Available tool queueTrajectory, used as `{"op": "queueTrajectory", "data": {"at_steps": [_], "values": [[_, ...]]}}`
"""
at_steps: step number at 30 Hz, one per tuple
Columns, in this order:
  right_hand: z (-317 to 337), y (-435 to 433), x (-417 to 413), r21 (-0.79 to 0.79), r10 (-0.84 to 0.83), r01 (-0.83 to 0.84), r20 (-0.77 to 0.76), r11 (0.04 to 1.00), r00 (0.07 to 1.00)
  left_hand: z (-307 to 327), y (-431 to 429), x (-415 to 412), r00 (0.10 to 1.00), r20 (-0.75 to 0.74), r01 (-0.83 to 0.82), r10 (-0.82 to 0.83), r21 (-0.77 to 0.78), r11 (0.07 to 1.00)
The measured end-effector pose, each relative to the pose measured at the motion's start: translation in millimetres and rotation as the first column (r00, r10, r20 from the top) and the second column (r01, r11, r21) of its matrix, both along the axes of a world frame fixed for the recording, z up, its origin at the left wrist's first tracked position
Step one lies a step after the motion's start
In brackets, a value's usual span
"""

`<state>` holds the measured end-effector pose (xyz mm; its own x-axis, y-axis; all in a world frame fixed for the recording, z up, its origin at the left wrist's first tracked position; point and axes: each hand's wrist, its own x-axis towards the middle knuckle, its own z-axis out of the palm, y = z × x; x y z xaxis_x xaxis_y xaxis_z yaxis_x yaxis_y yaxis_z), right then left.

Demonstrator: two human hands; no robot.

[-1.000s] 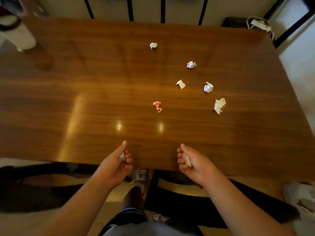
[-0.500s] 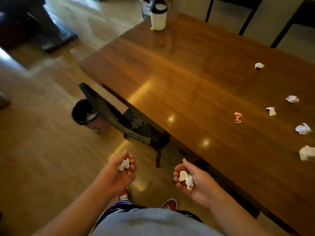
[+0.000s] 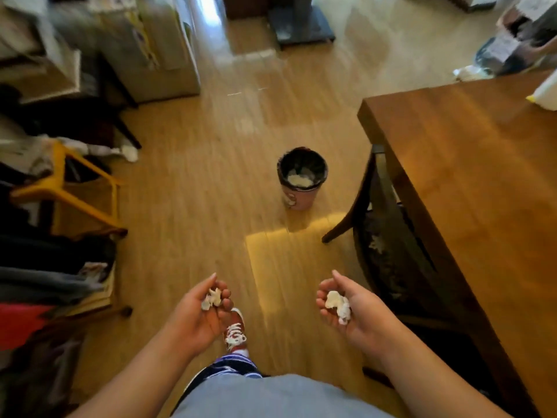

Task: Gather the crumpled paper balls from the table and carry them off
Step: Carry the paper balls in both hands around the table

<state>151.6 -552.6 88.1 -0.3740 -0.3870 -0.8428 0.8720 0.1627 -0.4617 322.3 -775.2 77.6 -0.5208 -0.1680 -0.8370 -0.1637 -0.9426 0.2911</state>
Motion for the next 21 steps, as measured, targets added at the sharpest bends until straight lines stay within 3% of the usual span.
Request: {"op": "queueTrajectory", "data": {"at_steps": [11, 21], "values": [[10, -252, -26, -0.080, 0.128, -0.128, -0.011, 0.989, 0.992, -10, -186, 58, 0.977, 0.089, -0.197, 0.196, 0.005, 0.980], [-10, -361, -117, -0.054, 0.143, -0.140, 0.037, 0.989, 0.989, -25, -291, -24, 0.950, 0.083, -0.303, 0.301, 0.008, 0.953]]}}
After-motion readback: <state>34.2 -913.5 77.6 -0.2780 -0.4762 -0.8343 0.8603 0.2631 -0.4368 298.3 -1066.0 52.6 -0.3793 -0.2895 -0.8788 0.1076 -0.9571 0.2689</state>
